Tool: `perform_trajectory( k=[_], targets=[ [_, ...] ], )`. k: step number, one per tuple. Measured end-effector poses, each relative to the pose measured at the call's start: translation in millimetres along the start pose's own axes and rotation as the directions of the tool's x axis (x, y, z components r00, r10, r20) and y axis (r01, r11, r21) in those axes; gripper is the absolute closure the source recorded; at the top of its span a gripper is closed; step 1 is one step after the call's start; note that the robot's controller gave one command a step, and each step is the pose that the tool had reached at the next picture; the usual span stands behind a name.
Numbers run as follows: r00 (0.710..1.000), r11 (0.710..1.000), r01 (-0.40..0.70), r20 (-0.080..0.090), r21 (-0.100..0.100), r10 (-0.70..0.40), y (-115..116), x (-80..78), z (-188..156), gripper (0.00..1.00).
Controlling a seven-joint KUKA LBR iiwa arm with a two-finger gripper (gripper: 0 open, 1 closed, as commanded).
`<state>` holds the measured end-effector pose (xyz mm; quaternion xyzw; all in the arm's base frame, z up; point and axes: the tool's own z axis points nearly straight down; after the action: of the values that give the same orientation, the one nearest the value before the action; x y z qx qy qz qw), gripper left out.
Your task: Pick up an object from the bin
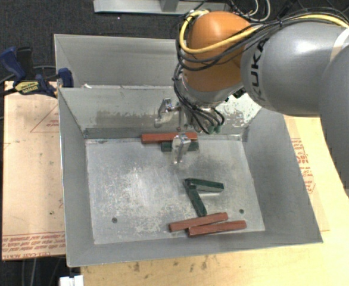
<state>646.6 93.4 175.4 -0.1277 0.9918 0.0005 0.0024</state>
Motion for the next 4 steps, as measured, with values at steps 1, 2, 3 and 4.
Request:
perform_trajectory(
  k=[1,2,3,4],
  targets=[
    [0.999,0.999,0.036,-0.002,-0.001,-0.036,-47.5,10.9,22.7,0.00],
    [1.000,1.000,0.004,-0.003,0.002,-0.004,-58.8,9.9,35.4,0.00],
    [1.000,1.000,-0.019,0.005,0.001,0.019,-23.1,-3.0,76.6,0.00],
    [1.000,1.000,-0.015,0.015,0.000,0.015,-13.3,-8.4,84.4,0.00]
  ],
)
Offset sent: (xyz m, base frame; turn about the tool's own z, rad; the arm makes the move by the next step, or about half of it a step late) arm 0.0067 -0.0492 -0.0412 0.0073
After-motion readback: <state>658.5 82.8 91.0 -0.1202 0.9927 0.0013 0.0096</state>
